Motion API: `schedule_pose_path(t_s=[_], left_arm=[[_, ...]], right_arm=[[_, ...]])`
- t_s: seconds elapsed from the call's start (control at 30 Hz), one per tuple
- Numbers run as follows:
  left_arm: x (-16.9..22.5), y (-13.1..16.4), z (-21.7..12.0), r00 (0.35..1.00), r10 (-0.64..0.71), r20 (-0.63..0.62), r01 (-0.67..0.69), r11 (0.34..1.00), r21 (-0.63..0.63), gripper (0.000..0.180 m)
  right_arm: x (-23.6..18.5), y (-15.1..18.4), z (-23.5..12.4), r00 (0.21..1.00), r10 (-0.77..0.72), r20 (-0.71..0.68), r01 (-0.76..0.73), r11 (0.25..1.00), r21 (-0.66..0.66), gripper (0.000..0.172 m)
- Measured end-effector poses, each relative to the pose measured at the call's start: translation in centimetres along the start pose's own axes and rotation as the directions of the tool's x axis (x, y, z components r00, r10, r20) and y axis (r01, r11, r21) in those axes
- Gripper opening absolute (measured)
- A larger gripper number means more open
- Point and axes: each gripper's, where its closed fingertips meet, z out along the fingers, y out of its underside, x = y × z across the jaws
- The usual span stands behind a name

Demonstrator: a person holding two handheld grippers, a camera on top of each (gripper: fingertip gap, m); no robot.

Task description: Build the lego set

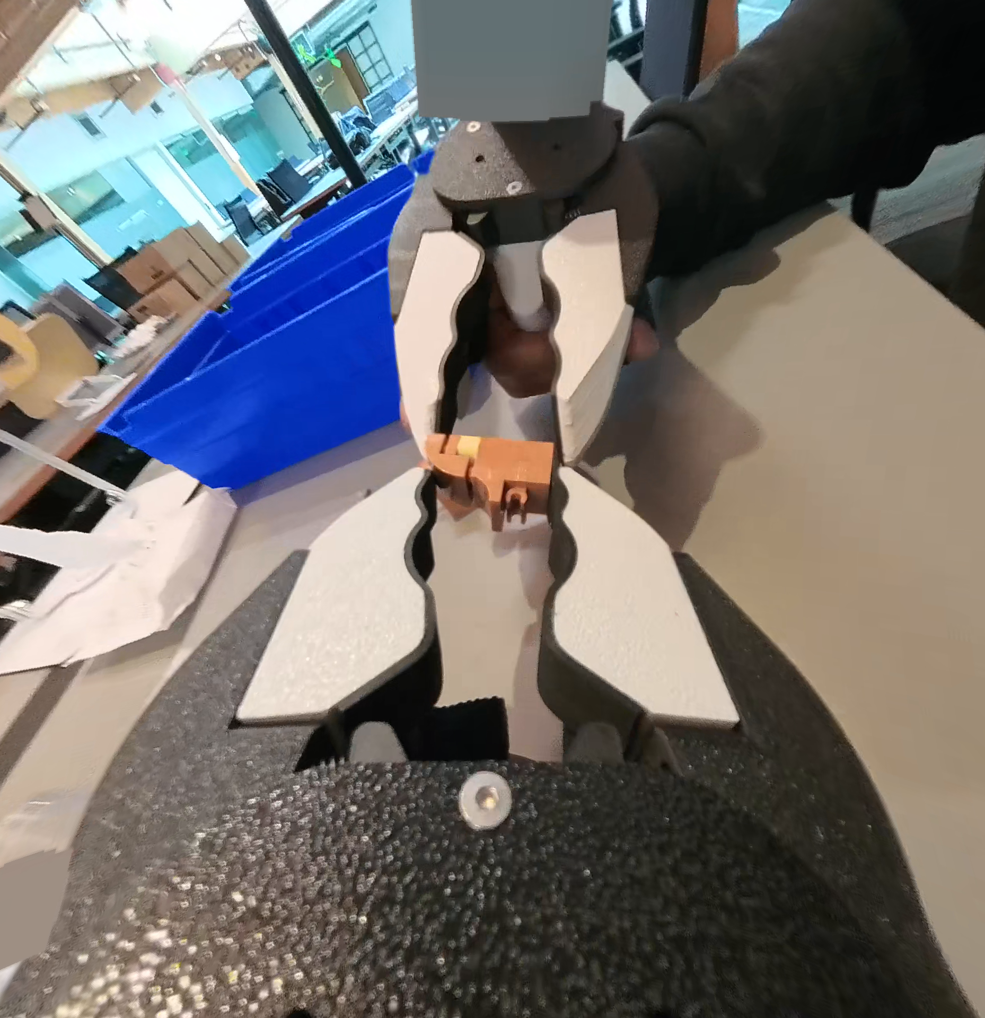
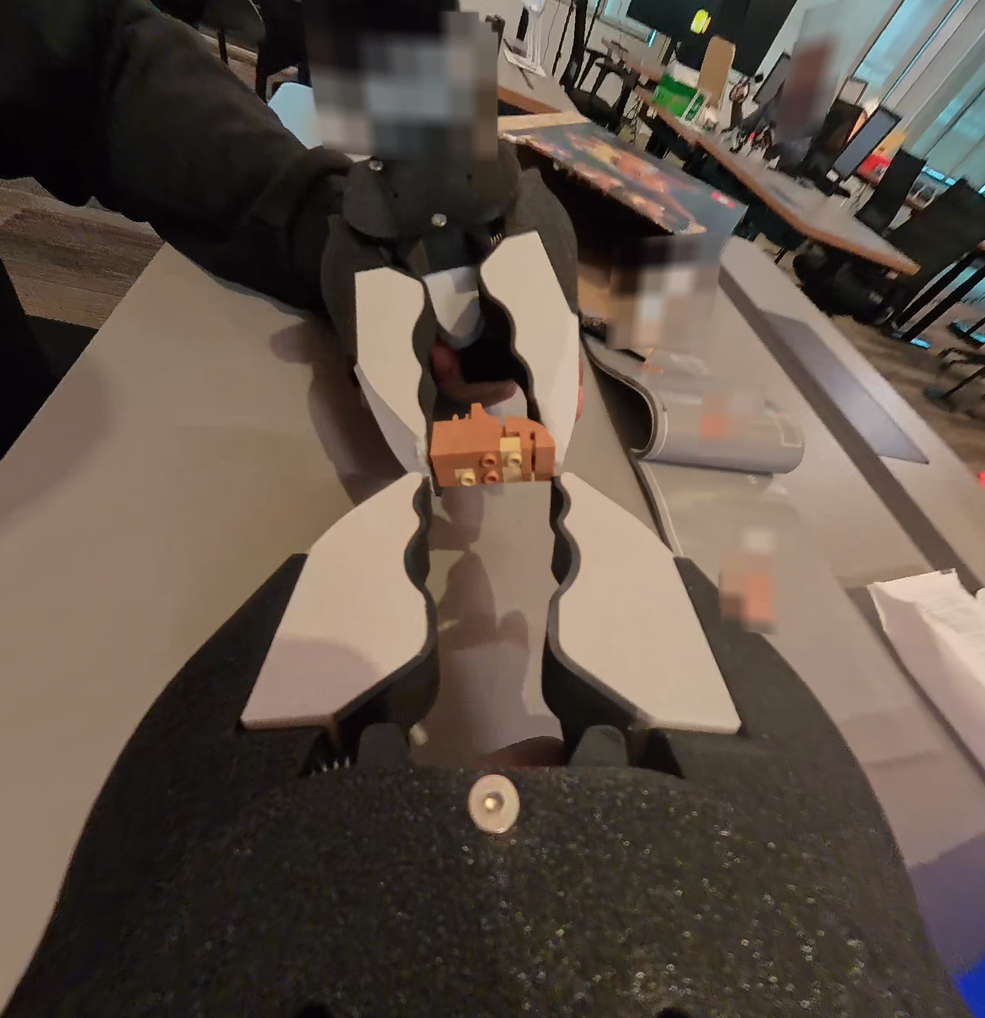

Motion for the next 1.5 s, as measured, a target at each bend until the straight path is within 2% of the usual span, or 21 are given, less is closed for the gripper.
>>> schedule_pose_path(t_s=[0.23,0.67,1.5], left_arm=[[0.1,0.0,-0.2,0.992,-0.113,-0.054,0.114,0.993,0.010,0.038],[0.8,-0.5,-0.3,0.964,-0.222,-0.147,0.225,0.974,0.010,0.039],[1.8,0.1,-0.2,0.978,-0.155,-0.142,0.145,0.986,-0.077,0.038]], right_arm=[[0.0,-0.5,0.0,0.999,-0.029,-0.027,0.029,0.999,0.026,0.044],[-0.7,-1.0,-0.2,0.992,0.105,0.076,-0.110,0.991,0.071,0.041],[-1.5,-0.7,-0.1,0.988,0.099,0.117,-0.105,0.993,0.046,0.038]])
